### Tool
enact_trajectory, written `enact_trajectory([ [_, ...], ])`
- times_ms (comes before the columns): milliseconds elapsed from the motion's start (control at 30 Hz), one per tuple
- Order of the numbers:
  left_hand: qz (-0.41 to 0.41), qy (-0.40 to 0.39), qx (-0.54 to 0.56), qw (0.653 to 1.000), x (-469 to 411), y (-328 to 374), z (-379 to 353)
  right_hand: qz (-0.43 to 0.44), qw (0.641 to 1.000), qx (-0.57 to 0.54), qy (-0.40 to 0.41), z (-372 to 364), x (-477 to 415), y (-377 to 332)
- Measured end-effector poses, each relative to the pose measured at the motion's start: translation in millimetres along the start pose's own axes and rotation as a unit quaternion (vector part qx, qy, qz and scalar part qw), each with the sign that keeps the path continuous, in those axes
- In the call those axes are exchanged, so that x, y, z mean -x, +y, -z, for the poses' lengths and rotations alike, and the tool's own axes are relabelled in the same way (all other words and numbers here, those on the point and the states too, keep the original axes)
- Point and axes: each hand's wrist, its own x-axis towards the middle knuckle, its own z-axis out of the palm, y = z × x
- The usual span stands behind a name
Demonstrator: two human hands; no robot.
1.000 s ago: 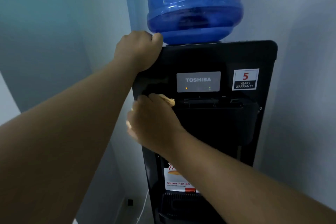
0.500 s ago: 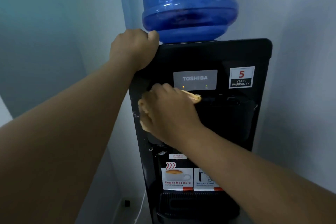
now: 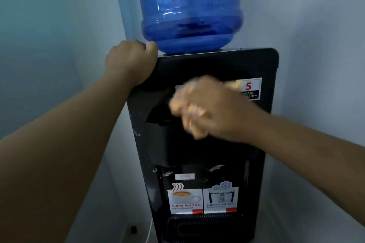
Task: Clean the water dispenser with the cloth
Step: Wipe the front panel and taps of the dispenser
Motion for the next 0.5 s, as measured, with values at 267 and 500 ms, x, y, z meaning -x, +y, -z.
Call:
enact_trajectory([
  [267, 0.013, 0.004, -0.008, 1.000, -2, 2, 0, -0.113, 0.989, 0.073, 0.062, 4, 76, 30],
  [500, 0.007, -0.008, -0.032, 0.999, 15, 15, 7, -0.234, 0.959, 0.038, 0.154, -15, 70, 6],
])
